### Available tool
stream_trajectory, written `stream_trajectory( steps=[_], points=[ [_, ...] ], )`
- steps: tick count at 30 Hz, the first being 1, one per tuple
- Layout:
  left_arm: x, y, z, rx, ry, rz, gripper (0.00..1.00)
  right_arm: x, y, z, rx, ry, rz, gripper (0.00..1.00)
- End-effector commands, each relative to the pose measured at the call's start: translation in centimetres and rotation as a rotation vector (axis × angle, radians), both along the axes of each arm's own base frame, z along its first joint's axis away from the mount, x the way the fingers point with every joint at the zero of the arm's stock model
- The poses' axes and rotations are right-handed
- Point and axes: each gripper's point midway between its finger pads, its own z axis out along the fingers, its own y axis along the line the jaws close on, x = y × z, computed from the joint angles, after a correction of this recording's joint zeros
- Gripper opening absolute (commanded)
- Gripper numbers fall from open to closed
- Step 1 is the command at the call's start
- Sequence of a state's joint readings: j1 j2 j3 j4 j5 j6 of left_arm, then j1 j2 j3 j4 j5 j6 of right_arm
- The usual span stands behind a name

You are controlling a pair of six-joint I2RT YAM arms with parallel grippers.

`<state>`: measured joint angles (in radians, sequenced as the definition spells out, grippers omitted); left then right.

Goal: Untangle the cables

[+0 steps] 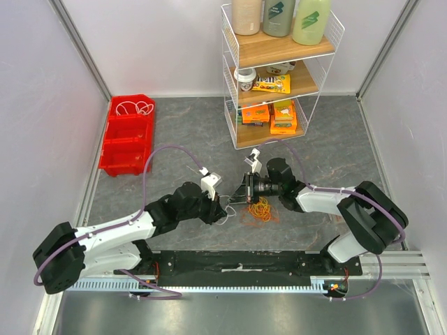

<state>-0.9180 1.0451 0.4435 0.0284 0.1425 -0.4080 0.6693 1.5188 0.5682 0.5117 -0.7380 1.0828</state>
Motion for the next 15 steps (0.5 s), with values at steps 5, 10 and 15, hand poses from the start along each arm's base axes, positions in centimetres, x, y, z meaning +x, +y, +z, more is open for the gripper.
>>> stream_trajectory(
  steps=[5,10,15],
  points=[
    [0.1,-1.1,2.2,-0.094,-0.032,-0.013,0.02,-0.4,-0.4,0.6,0.019,-0.051,0.026,0.24],
    [-0.5,-0.8,2.8,-0.106,-0.007,-0.009,0.02,0.4,-2.8,-1.3,-0.200,-0.231,0.032,0.54],
    [-1.3,-0.2,2.2,-0.074,0.052,-0.003,0.02,0.5,-4.3,0.0,-0.267,-0.405,0.025,0.63]
  ],
)
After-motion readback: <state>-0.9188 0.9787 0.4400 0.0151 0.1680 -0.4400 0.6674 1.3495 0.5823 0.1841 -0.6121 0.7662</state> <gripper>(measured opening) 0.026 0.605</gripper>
